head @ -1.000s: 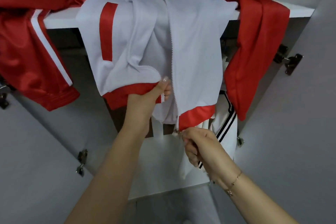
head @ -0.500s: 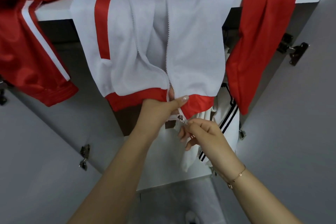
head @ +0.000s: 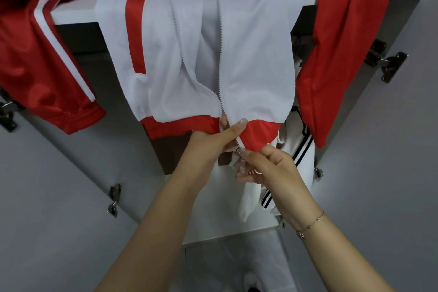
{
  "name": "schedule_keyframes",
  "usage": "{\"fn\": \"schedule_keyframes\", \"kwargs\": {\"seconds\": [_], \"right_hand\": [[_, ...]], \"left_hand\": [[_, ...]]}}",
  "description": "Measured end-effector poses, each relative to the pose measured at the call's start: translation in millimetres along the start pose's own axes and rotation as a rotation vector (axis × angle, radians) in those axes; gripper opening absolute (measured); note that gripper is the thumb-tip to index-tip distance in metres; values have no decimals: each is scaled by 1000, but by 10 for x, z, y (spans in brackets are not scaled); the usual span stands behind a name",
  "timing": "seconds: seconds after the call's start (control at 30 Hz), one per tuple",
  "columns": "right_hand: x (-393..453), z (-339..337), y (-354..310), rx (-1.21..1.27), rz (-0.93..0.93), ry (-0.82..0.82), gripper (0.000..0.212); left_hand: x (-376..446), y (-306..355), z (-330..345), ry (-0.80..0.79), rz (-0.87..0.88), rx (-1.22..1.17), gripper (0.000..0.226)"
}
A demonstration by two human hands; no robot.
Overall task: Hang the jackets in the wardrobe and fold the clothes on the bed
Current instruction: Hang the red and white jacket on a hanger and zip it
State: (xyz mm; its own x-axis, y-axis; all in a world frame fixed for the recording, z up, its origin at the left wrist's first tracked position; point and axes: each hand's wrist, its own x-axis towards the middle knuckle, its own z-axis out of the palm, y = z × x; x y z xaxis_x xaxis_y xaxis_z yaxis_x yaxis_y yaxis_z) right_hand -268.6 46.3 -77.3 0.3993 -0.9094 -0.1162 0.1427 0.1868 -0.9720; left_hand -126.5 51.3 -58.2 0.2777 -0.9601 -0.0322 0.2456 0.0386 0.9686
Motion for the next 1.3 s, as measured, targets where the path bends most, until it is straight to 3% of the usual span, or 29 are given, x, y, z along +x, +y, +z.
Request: {"fn": "schedule_keyframes", "kwargs": {"seconds": [0.07,0.17,0.23,0.3,0.4,0.53,0.63,0.83,1.3], "right_hand": [[-2,8,17,66,-15,-3,32],[2,-5,43,187,-11,-18,23],[6,-3,56,203,-14,-15,25],[-8,19,80,212,-30,-12,27],[-59,72,95,193,-78,17,29],[-84,97,112,298,-76,50,37],[-112,119,111,345,-72,58,27],[-173,154,107,388,-127,85,19],[-174,205,137,498,-105,155,17]], "left_hand": [[-35,1,-41,-16,-49,-14,36],[-117,-5,-137,-9,-164,-173,31],[-191,-29,-206,30,-204,-142,34],[-261,-68,-257,39,-154,-17,19],[-342,-86,-278,0,8,121,24],[-405,-67,-195,2,147,34,22],[-433,-91,-92,52,139,-15,30],[-462,-125,20,167,159,-48,17],[-485,-216,70,158,203,-17,22]]}}
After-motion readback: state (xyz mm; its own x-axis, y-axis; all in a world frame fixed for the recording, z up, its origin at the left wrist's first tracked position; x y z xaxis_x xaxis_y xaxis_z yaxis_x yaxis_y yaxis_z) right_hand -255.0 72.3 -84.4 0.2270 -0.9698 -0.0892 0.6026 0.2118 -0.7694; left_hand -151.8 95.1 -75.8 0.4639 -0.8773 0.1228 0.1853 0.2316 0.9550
